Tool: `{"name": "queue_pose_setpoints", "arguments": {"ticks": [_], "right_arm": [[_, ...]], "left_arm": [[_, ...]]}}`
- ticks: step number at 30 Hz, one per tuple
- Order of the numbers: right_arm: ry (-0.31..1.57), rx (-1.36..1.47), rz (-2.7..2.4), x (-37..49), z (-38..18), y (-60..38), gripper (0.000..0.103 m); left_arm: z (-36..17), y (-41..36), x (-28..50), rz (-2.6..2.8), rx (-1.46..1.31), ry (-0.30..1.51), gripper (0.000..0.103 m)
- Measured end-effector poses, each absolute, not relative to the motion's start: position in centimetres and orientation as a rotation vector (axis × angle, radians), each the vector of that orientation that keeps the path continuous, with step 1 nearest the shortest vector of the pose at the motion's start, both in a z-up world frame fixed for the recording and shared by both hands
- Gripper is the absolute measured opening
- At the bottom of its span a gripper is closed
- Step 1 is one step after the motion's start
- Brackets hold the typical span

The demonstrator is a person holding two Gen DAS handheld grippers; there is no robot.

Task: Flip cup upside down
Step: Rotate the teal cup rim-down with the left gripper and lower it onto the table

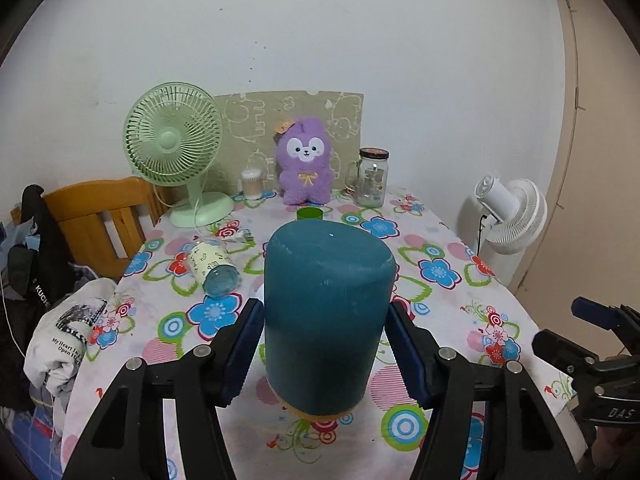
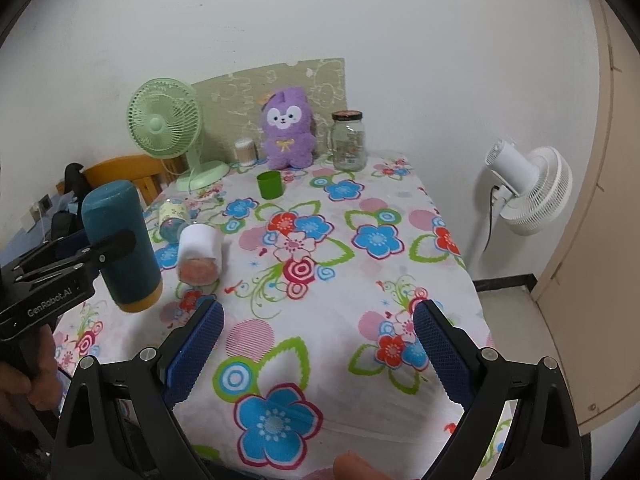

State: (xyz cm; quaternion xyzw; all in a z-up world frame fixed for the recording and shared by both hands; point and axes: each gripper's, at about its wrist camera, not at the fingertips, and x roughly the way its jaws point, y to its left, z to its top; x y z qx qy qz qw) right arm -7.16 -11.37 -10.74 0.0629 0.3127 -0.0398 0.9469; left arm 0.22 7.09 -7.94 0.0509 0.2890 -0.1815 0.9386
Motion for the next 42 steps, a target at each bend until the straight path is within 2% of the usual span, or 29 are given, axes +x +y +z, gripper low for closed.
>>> {"name": "queue_pose_setpoints", "arguments": {"ticks": [9,12,21,42], "right_arm": [[0.631,0.095,-0.033,-5.9,-10.2,-9.2,0.097],[0.64,0.096,-0.019,-5.3,-10.5,-8.6,0.097],[0.677,0.062,-0.006,-4.4,-11.6,-6.8,0.097],[0.694,0.042,-0.003,-3.2,-11.7,-5.6,0.097]], "left_arm": [[-7.7,8.5,0.2,-0.343,0.096,0.592,0.061],[-8.3,8.8,0.1,-0.328,0.096,0.587,0.055],[-12.0,8.9,0.4,-0.342,0.103,0.658,0.054],[-11.9,11.2,1.3,-0.349,0.053,0.689,0.057]]}}
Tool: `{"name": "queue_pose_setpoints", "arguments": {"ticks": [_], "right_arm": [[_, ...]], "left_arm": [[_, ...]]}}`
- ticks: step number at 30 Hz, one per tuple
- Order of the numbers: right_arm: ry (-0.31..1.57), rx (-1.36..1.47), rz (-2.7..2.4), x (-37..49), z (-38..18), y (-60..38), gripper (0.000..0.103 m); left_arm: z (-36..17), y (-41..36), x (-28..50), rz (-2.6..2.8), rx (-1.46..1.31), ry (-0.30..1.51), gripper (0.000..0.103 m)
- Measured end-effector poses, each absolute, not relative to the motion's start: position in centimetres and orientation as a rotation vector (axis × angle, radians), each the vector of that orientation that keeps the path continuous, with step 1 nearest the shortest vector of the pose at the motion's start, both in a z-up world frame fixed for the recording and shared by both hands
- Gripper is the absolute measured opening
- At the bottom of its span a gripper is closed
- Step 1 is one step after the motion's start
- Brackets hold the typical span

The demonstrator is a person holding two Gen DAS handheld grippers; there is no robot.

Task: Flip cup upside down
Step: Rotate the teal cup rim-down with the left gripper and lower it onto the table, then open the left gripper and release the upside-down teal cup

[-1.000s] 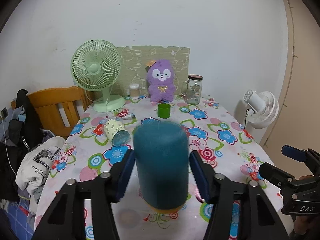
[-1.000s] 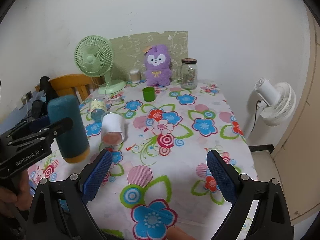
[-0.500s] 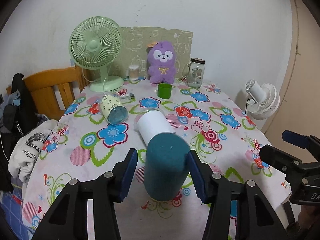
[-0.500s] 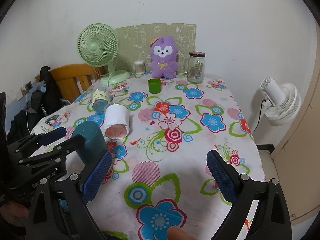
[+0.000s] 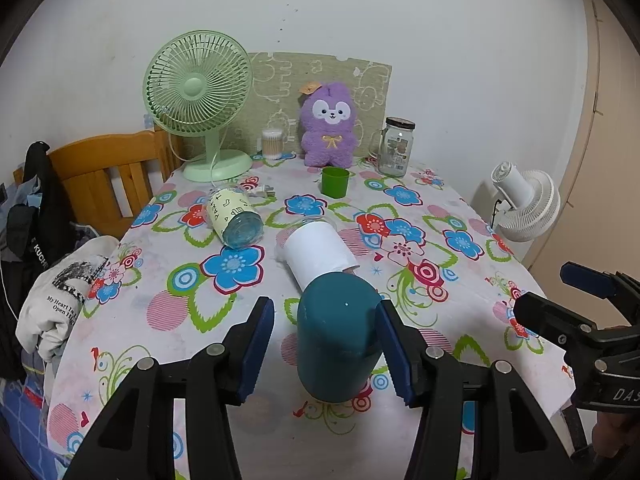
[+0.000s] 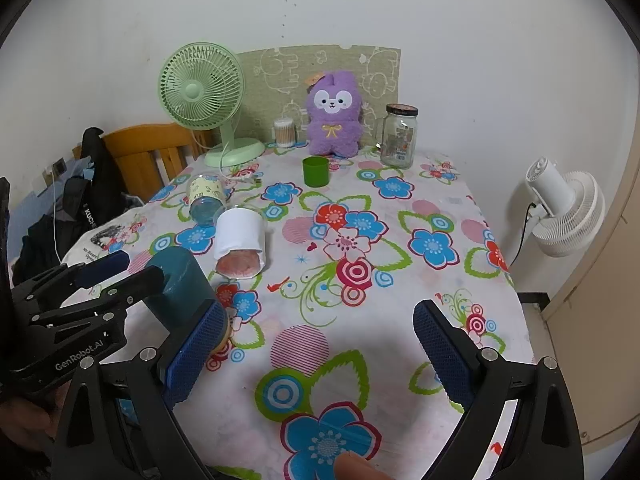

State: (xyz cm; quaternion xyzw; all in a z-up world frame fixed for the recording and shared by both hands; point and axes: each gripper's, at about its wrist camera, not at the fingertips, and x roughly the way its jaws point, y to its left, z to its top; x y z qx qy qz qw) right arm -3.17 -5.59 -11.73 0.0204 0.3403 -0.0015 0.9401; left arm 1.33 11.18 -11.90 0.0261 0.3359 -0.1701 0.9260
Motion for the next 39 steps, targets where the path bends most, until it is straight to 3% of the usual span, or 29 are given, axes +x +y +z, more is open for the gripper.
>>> {"name": "queue_pose_setpoints", "arguments": {"ticks": [5,7,10,21,23,28,39], "right_arm": [[0.691,0.038,0.0,-3.2,-11.5,-5.4,0.097],[0.69,0.037,0.001,-3.3,-11.4,-5.3,0.097],[0.688,0.036,0.0,-3.5,-11.4,-5.1,0.097],[0.7,0.039,-0.015,-3.6,-11.7,-5.1,0.097],[0.705,0.031,-0.018,-3.6,-11.8,-5.1,0.097],[0.709,0.03,-0.035,-3.7,-11.8,-5.5,0.097],[0.704,0.03,-0.03,-3.5,-11.8,-5.5,0.097]], "left_arm": [[-11.8,11.4,1.1,-0.346,0.054,0.692,0.073],[-11.8,11.6,0.9,-0.341,0.049,0.696,0.09],[-11.8,11.8,0.8,-0.338,0.042,0.695,0.103],[-14.5,10.1,2.2,-0.337,0.137,0.701,0.102],[-15.0,9.4,2.8,-0.333,0.175,0.688,0.095],[-15.4,9.1,4.3,-0.387,0.14,0.738,0.063],[-12.7,9.4,3.4,-0.37,0.134,0.706,0.063]]}}
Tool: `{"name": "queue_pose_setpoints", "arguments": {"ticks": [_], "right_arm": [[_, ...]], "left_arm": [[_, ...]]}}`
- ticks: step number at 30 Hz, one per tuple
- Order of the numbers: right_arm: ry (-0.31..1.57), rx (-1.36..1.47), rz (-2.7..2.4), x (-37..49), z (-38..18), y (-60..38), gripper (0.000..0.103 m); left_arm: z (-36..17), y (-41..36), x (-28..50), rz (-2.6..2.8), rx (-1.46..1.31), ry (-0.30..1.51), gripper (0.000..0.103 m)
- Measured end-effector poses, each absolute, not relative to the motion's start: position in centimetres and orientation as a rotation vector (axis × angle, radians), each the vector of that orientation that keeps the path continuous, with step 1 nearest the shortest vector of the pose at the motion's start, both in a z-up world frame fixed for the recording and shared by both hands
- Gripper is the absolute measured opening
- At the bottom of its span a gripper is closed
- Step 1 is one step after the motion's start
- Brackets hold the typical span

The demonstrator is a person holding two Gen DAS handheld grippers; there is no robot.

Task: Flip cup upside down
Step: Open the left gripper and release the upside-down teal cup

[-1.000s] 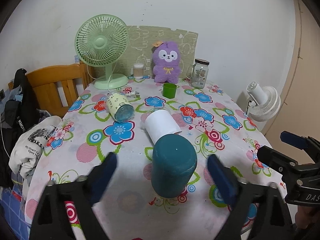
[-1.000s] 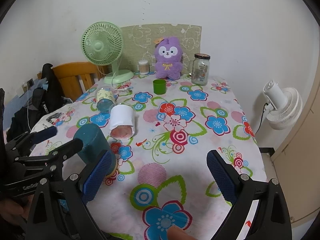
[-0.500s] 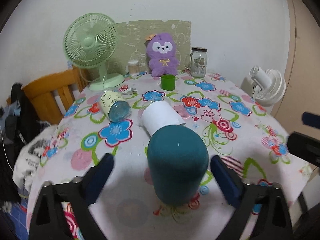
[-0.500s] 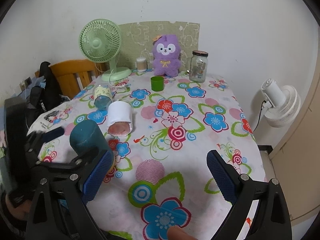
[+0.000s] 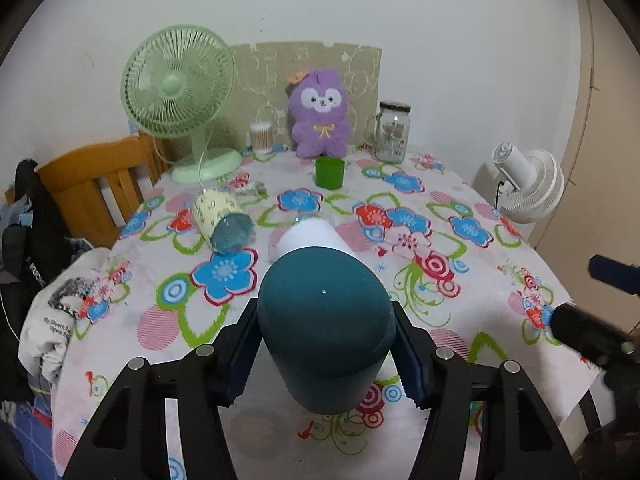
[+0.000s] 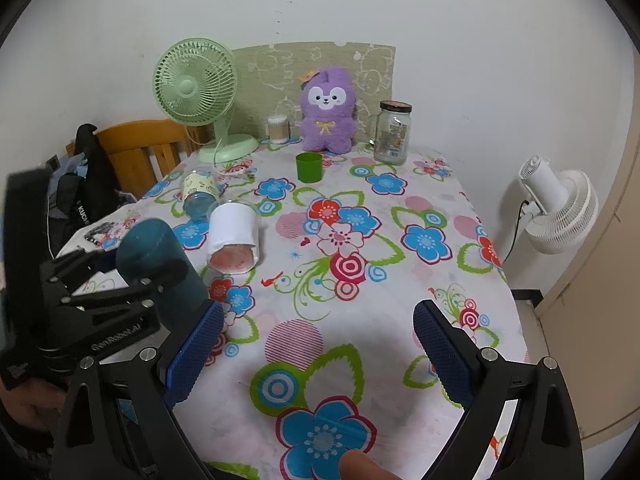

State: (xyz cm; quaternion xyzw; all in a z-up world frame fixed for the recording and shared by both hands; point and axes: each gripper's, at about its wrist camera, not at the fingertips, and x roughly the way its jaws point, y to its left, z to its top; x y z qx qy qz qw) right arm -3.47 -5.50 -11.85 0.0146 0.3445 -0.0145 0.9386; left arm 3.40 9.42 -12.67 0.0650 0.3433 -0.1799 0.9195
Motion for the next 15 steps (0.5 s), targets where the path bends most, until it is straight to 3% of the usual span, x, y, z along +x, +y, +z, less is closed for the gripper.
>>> {"name": "queue_pose_setpoints", "arguments": {"ticks": [11,15], "right_arm": [[0.69,0.029,-0.024,-4.1,-11.5,-5.2,0.097],[0.693,0.031,-0.037,-4.3,-11.5,-5.5,0.097]], "left_arm": [[-14.1,8.5,2.9,-0.402,0.154,0.771,0.063],[-14.7,8.2,2.9,-0.396,0.157,0.78,0.077]]}}
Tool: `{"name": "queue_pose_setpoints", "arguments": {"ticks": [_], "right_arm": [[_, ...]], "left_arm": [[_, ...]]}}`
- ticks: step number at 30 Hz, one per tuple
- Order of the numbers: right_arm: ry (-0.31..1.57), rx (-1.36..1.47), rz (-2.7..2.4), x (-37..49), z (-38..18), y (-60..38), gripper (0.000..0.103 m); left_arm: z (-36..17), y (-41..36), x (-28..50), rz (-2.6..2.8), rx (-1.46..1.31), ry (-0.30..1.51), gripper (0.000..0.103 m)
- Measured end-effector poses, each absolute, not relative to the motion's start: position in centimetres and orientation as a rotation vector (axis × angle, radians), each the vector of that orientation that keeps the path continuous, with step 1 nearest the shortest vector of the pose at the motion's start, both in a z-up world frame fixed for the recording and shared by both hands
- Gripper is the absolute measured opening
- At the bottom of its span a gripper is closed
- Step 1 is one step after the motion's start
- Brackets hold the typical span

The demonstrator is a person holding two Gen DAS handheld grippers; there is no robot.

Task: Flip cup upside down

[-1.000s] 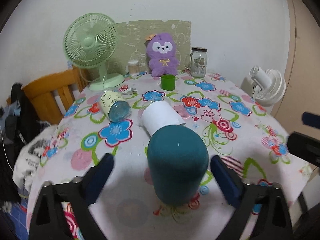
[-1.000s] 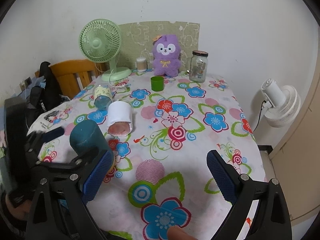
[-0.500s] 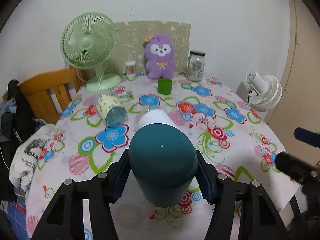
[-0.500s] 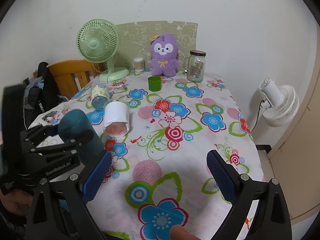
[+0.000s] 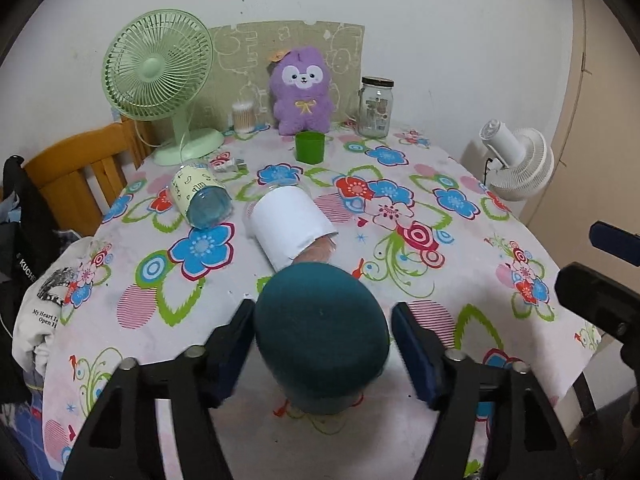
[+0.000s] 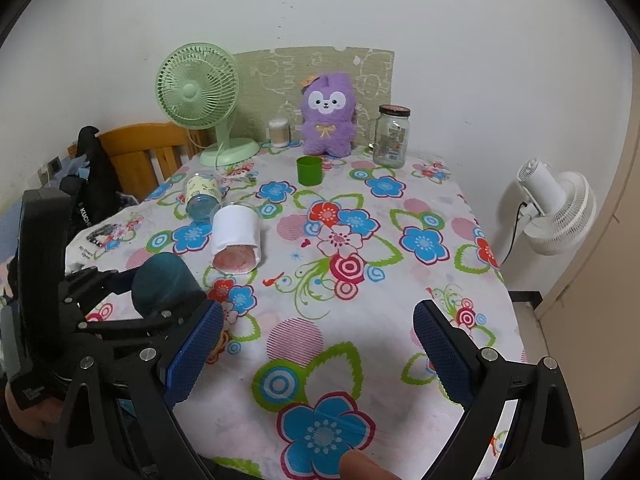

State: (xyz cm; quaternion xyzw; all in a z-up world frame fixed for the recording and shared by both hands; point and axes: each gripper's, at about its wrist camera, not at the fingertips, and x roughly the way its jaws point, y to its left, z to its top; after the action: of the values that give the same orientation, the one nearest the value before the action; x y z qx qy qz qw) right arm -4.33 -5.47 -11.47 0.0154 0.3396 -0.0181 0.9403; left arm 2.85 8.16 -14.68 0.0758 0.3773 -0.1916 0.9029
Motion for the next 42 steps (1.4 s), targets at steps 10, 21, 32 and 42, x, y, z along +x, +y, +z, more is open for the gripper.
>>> {"name": "queue_pose_setpoints", "arguments": {"ticks": [10,21,32,42], "right_arm": [[0.694,0.029,-0.036,-4.2,-11.4,-5.6,0.097],[0.674,0.001,-0.029,-3.8,-10.1,-4.4,0.097],[0.526,-0.026,-0.001,-4.8,-5.1,-1.6,0.097],[0.424,-0.043,0.02,-5.8,-1.7,0.6,0.101]], "left_arm": [[-14.1,8.6,3.0,-0.393,0.149,0.777,0.091],[-12.4,9.4,2.2,-0.394,0.157,0.748,0.091],[-7.2,12.7,1.0,-0.342,0.08,0.617,0.097],[-3.8,15.0,-0.1,-0.28,0.054,0.5,0.103]]}}
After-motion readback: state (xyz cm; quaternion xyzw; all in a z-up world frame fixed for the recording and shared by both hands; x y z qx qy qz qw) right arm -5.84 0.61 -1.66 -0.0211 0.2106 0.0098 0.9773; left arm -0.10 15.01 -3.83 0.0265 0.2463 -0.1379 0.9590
